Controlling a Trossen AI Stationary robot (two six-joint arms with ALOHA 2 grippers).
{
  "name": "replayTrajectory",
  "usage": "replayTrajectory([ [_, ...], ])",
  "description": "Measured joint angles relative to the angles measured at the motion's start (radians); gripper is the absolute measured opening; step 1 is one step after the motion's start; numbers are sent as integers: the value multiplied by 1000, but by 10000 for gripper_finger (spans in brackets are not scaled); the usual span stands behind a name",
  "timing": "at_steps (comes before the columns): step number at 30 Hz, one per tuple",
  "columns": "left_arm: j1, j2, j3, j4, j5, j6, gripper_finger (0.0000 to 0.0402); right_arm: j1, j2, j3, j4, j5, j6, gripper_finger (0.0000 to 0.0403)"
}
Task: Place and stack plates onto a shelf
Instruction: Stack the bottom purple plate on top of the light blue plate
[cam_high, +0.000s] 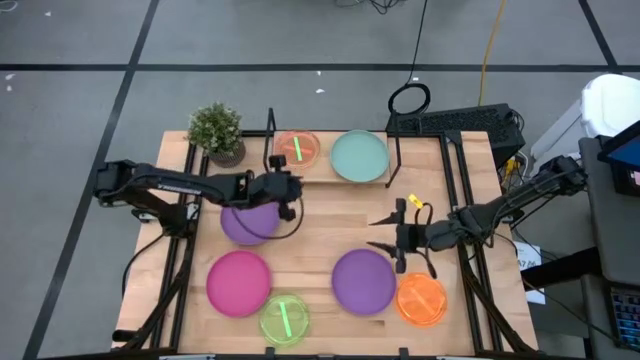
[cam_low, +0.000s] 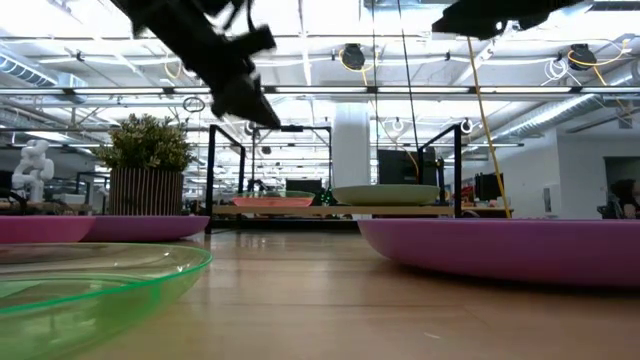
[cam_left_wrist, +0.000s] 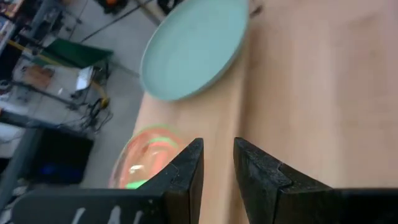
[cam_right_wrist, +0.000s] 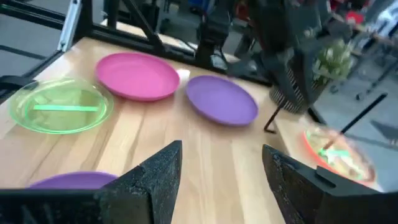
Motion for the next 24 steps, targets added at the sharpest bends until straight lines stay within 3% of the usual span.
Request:
replayTrajectory([
  [7,-145,-69,1,-101,11,-169,95,19,121,50,-18,-181,236,203],
  [12,-226,-70,0,-187,12,-266,95,94,226,110,-56,-206,370,203],
  [24,-353,-70,0,-236,20,-409,95,263,482,401,-452,-247,648,203],
])
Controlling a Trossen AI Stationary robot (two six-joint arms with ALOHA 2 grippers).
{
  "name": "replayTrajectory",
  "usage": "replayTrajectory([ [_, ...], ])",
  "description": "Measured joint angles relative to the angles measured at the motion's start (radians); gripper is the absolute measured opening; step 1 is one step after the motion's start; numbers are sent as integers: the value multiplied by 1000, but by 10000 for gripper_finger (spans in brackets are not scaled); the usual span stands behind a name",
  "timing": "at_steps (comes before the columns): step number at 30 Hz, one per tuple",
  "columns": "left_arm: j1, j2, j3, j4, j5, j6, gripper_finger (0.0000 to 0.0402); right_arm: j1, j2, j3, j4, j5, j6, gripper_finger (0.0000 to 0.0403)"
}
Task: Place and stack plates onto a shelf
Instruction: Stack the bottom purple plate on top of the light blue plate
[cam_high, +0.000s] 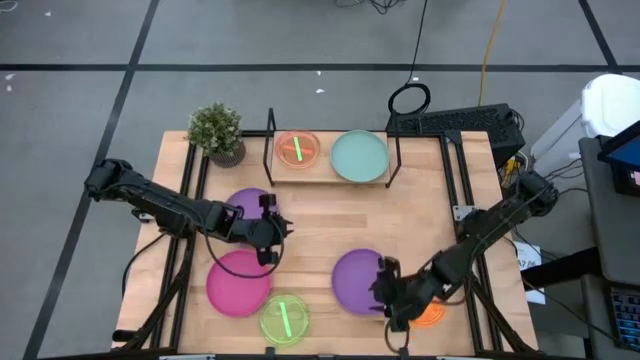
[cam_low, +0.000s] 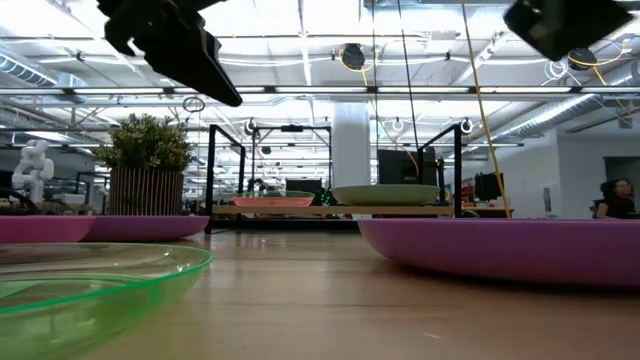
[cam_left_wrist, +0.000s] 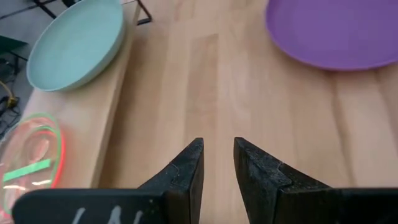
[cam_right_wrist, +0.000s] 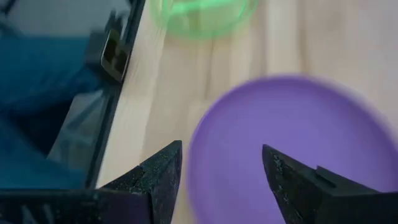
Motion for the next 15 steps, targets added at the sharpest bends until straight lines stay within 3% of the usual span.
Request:
replayTrajectory([
  [5,-39,0,0,-1,0,-50,95,33,93,74,-76,-66,84,203],
  [15,-110,0,0,-1,1,-104,95,57,189,104,-107,-141,89,182],
])
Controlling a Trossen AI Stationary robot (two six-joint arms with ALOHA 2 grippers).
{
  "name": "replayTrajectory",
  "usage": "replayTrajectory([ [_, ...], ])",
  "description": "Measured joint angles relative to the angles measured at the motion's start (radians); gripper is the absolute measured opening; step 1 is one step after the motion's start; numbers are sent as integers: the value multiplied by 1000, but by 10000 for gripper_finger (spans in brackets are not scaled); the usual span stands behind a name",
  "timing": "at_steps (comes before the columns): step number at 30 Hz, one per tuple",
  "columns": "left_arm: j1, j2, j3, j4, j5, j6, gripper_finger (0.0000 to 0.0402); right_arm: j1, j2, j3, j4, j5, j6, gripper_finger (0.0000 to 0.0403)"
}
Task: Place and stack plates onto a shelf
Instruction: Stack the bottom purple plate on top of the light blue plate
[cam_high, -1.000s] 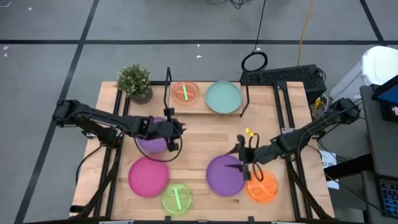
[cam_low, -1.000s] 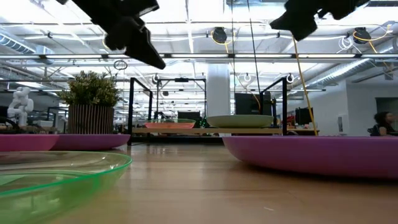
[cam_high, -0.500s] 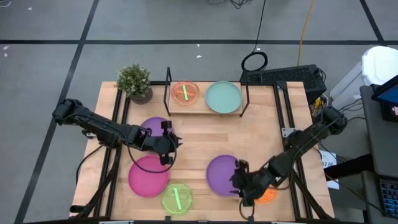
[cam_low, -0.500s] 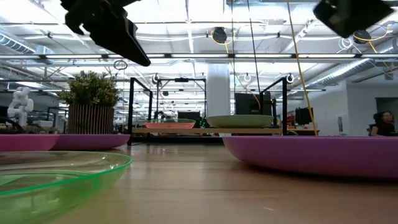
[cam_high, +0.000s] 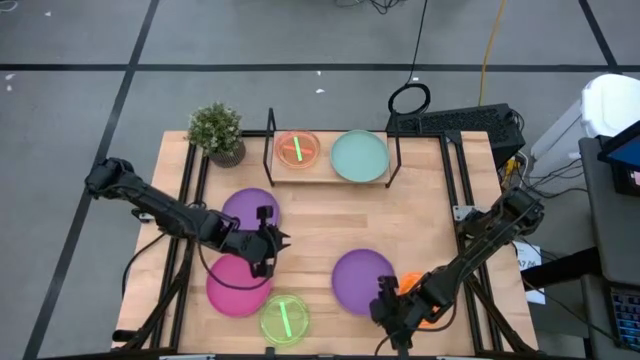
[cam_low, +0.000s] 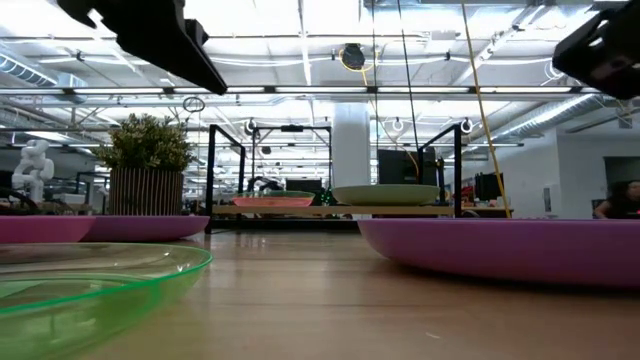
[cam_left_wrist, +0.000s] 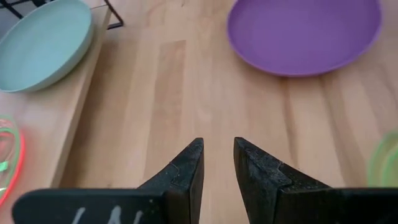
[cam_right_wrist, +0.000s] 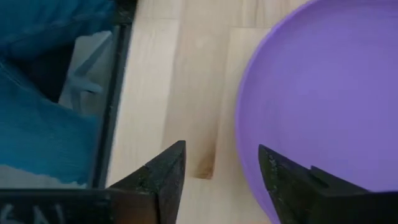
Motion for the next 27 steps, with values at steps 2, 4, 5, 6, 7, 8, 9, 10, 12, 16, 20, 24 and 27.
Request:
replayTrajectory([
  [2,-14,0,0,0,0,-10,95,0,0,0,-20,0,-4,169],
  [4,-27,0,0,0,0,-18,95,0,0,0,-29,1,-5,156],
  [5,-32,0,0,1,0,-18,95,0,0,0,-34,1,-10,150],
  [6,-37,0,0,1,-1,-18,95,0,0,0,-39,1,-16,144],
  [7,-42,0,0,2,-1,-19,95,0,0,0,-39,1,-25,139],
  [8,-46,0,0,2,0,-19,95,0,4,-2,-33,2,-31,134],
  [9,-51,0,0,2,0,-19,95,-1,9,-3,-29,2,-37,130],
  [10,-53,0,0,2,0,-21,95,-2,14,-5,-29,4,-46,126],
  [12,-57,0,0,2,0,-26,95,-4,29,-8,-30,4,-57,119],
  [16,-63,0,0,2,-1,-28,95,-9,54,-8,-30,5,-70,114],
  [20,-63,0,0,2,0,-29,95,-10,75,-8,-26,5,-95,115],
  [24,-63,0,0,2,-1,-29,95,-12,79,-9,-23,5,-114,116],
  [27,-63,0,0,2,0,-29,95,-14,81,-9,-24,9,-137,116],
])
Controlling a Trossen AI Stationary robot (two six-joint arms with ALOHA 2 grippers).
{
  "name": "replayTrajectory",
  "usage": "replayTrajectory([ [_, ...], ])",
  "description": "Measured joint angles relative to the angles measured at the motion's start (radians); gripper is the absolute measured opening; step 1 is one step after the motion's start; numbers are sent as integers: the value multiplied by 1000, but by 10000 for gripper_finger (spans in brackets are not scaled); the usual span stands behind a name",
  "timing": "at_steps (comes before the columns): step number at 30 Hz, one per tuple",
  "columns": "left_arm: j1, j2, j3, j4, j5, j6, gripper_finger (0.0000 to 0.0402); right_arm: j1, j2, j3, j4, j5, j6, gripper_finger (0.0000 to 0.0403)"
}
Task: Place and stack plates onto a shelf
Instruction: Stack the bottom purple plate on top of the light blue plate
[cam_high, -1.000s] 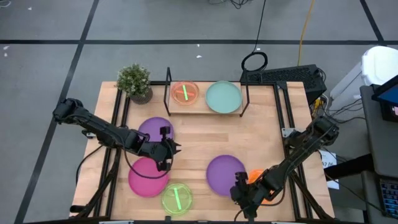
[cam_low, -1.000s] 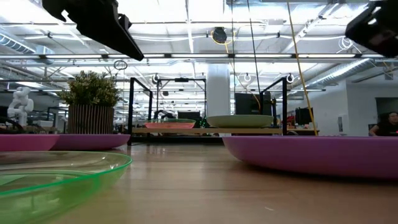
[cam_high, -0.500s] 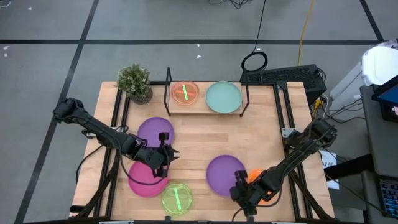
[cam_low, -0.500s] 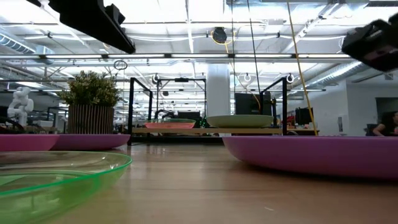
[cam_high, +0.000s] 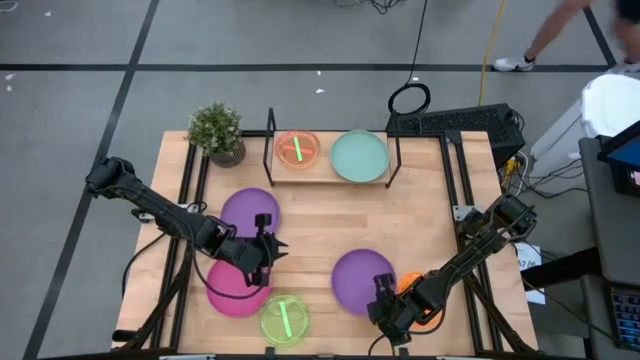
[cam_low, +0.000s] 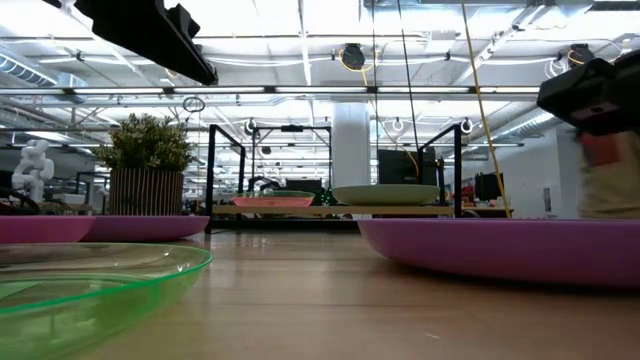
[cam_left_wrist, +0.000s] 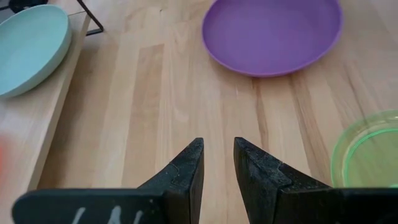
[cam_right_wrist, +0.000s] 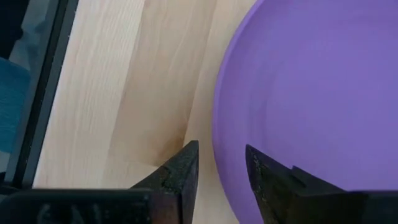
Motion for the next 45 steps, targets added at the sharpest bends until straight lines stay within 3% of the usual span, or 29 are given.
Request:
replayTrajectory([
  [9,0,0,0,0,0,-7,95,-4,0,-76,140,0,-59,90],
  [21,0,0,0,0,0,-8,95,-4,-5,-109,172,40,-94,8],
  [40,0,0,0,-7,0,-18,95,-26,-160,-109,103,132,-137,2],
  [45,0,0,0,-7,-1,-19,95,-42,-171,-48,11,164,-177,2],
])
